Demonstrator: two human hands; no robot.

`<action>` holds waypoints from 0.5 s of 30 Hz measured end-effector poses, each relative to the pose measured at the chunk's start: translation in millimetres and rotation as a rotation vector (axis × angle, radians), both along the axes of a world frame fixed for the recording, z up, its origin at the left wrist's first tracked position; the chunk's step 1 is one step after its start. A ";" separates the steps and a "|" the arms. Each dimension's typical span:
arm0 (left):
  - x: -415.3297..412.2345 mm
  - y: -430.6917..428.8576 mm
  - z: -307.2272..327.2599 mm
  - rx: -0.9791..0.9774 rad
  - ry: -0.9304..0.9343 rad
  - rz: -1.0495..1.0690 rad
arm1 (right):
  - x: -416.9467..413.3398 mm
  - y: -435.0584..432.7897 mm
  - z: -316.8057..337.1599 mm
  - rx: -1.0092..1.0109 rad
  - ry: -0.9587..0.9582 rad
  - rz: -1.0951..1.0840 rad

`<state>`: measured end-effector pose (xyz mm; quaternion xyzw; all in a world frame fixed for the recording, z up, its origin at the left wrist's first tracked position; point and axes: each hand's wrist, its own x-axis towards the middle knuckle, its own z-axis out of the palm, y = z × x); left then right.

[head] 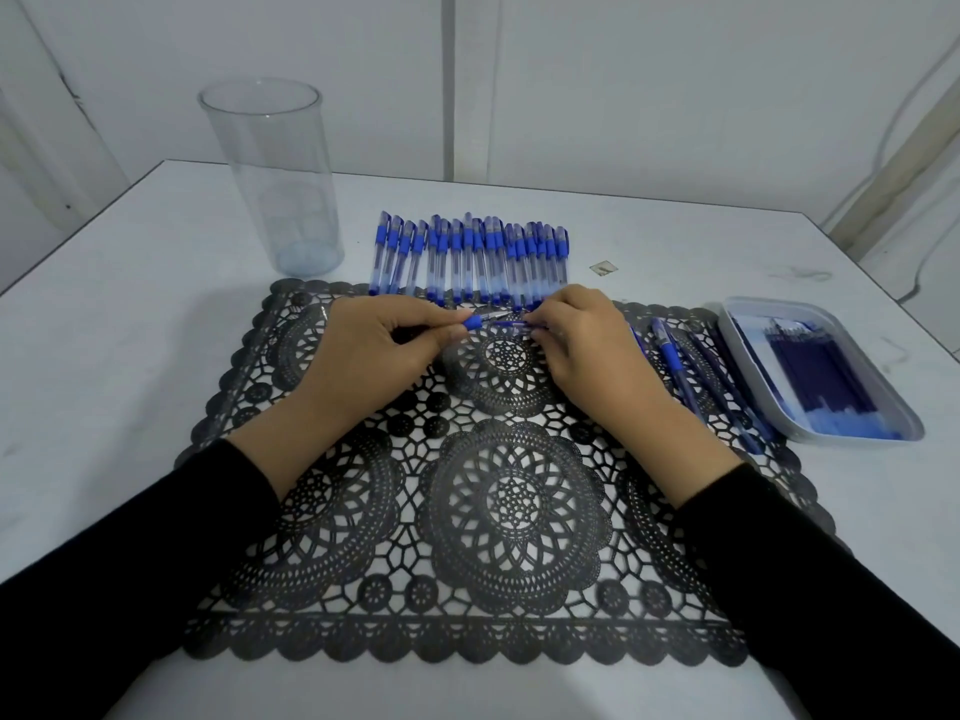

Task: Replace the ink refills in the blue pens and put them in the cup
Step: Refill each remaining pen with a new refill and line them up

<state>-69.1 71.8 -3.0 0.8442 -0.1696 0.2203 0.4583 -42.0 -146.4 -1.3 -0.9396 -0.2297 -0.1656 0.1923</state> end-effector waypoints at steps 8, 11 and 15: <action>-3.0 -1.2 2.1 -0.027 0.020 0.001 | -15.2 -21.9 24.3 0.572 0.208 0.003; -3.5 -0.7 3.2 -0.026 0.017 -0.013 | -17.3 -22.8 28.2 0.586 0.229 0.018; -5.6 -2.3 4.8 -0.026 -0.009 -0.044 | -19.9 -16.5 27.9 0.511 0.232 0.044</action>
